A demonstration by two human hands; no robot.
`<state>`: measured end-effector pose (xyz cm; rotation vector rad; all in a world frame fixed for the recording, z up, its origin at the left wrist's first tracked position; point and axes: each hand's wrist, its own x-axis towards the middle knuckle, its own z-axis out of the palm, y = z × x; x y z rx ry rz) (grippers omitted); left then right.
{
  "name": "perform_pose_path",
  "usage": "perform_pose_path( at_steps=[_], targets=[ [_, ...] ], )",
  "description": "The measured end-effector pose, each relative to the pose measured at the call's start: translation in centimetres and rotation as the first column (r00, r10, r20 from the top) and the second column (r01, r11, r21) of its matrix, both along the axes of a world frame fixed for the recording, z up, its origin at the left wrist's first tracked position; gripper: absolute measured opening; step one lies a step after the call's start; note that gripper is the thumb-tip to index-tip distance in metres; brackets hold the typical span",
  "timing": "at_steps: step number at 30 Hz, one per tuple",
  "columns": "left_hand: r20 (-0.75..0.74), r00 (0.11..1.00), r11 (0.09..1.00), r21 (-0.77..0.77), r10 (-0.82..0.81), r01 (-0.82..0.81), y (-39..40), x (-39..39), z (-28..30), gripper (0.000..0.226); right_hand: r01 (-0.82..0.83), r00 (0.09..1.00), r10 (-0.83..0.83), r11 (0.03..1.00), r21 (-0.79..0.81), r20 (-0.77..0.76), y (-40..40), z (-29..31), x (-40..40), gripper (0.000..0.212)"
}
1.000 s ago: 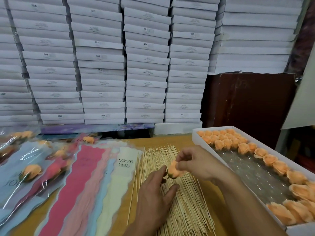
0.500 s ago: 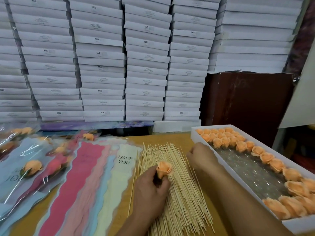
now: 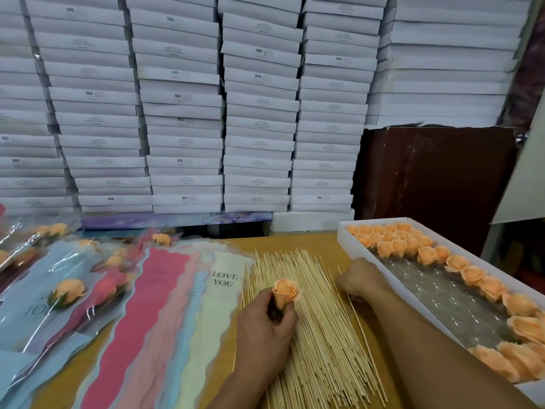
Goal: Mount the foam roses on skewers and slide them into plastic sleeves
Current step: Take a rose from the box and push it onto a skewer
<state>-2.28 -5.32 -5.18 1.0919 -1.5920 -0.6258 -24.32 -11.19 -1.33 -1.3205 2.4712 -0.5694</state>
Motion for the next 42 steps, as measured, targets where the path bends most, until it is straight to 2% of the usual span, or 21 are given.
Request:
perform_pose_path(
  at_steps=[4,7,8,9,11,13,17,20,24,28,32,36,42],
  targets=[
    [-0.05,0.998,0.999,0.015,0.048,-0.047,-0.8,0.6,0.1,0.031,0.007,0.955,0.057,0.977,-0.213,0.292,0.9,0.9,1.5,0.027],
    [-0.154,0.988,0.996,0.095,0.016,-0.001,-1.5,1.0,0.0,0.022,-0.072,0.823,0.259,0.93,-0.36,0.506,2.9,1.7,4.0,0.006],
    [-0.21,0.978,0.992,0.122,-0.006,0.033,-1.5,1.1,0.1,0.018,-0.09,0.761,0.321,0.913,-0.398,0.564,3.6,1.8,4.9,0.009],
    [-0.27,0.963,0.987,0.146,-0.021,0.062,-1.5,1.2,0.3,0.014,-0.105,0.701,0.368,0.9,-0.422,0.611,4.4,2.0,5.7,0.022],
    [-0.386,0.922,0.975,0.191,-0.031,0.113,-1.5,1.3,0.6,0.01,-0.143,0.607,0.455,0.869,-0.474,0.651,5.6,2.1,7.2,0.035],
    [-0.479,0.878,0.958,0.244,-0.018,0.152,-1.7,1.4,0.8,0.013,-0.179,0.576,0.522,0.832,-0.526,0.63,6.6,2.0,8.3,0.035],
    [-0.675,0.737,0.894,0.328,-0.004,0.306,-2.1,1.7,1.2,0.024,-0.189,0.639,0.561,0.777,-0.6,0.526,7.6,2.2,9.7,0.027],
    [-0.795,0.606,0.811,0.342,-0.02,0.475,-2.2,1.9,1.6,0.029,-0.257,0.639,0.614,0.739,-0.623,0.464,8.2,2.4,10.7,0.018],
    [-0.898,0.44,0.74,0.304,0.012,0.6,-2.3,1.8,1.8,0.025,-0.383,0.603,0.667,0.723,-0.575,0.437,9.2,2.6,11.4,0.019],
    [-0.947,0.318,0.734,0.241,0.036,0.635,-2.6,2.1,1.9,0.032,-0.498,0.571,0.684,0.728,-0.471,0.455,9.9,2.8,11.7,0.022],
    [-0.959,0.28,0.741,0.216,0.039,0.636,-3.0,2.4,2.0,0.029,-0.553,0.573,0.708,0.706,-0.443,0.414,10.2,2.6,12.2,0.02],
    [-0.964,0.265,0.743,0.195,0.025,0.64,-3.2,2.3,1.9,0.043,-0.564,0.572,0.736,0.673,-0.479,0.361,10.2,2.7,12.2,0.018],
    [-0.97,0.244,0.737,0.171,0.009,0.654,-3.4,1.9,1.6,0.044,-0.565,0.543,0.758,0.648,-0.512,0.361,10.2,2.8,11.9,0.025]
  ],
)
